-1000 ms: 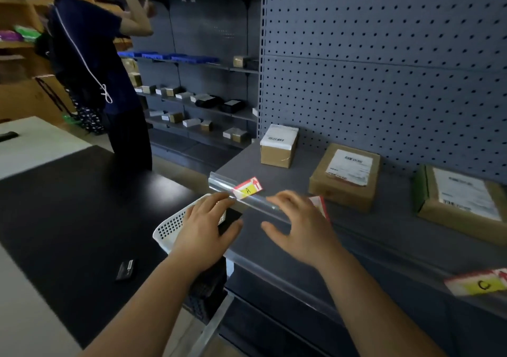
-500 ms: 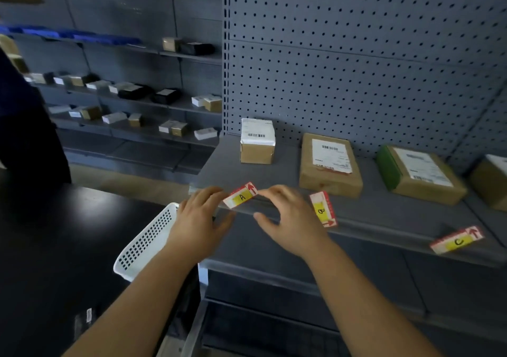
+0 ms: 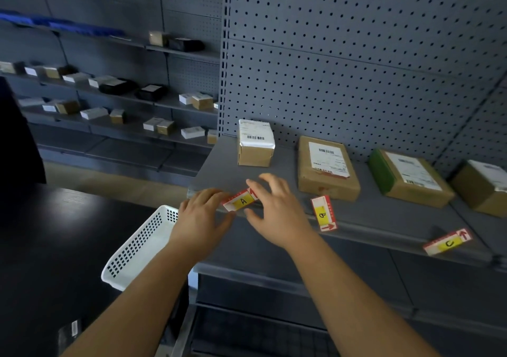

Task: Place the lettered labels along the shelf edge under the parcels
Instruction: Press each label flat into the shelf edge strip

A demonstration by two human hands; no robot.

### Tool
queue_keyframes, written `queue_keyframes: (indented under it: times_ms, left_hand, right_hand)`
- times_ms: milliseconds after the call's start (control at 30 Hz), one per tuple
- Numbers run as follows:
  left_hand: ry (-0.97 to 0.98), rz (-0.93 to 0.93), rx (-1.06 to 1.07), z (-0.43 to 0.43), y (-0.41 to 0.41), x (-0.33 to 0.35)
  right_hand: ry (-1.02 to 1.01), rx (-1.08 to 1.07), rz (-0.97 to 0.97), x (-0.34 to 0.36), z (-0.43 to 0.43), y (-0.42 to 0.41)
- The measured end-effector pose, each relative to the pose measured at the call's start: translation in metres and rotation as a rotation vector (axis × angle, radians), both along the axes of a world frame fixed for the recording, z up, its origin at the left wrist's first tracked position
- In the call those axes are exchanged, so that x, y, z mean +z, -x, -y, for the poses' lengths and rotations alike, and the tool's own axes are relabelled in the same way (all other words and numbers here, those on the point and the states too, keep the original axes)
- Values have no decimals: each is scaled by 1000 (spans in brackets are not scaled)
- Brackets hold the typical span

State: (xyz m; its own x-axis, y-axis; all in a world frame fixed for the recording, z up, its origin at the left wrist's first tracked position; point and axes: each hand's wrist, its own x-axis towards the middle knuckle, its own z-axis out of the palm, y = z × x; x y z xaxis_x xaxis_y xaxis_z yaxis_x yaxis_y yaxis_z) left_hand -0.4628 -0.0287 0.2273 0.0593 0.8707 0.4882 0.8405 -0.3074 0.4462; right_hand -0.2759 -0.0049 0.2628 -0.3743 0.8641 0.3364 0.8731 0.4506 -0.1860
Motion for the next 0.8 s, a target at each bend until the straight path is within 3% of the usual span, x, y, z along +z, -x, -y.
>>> queue_keyframes:
  times_ms: [500,800]
  left_hand:
    - [12,-92,-61,-15,-8,-6]
    - [-68,-105,-78,-21,-6,-14]
  right_hand:
    - [-11,-186,-6,-21,22,-23]
    - [-28,-187,34,-23,17,-13]
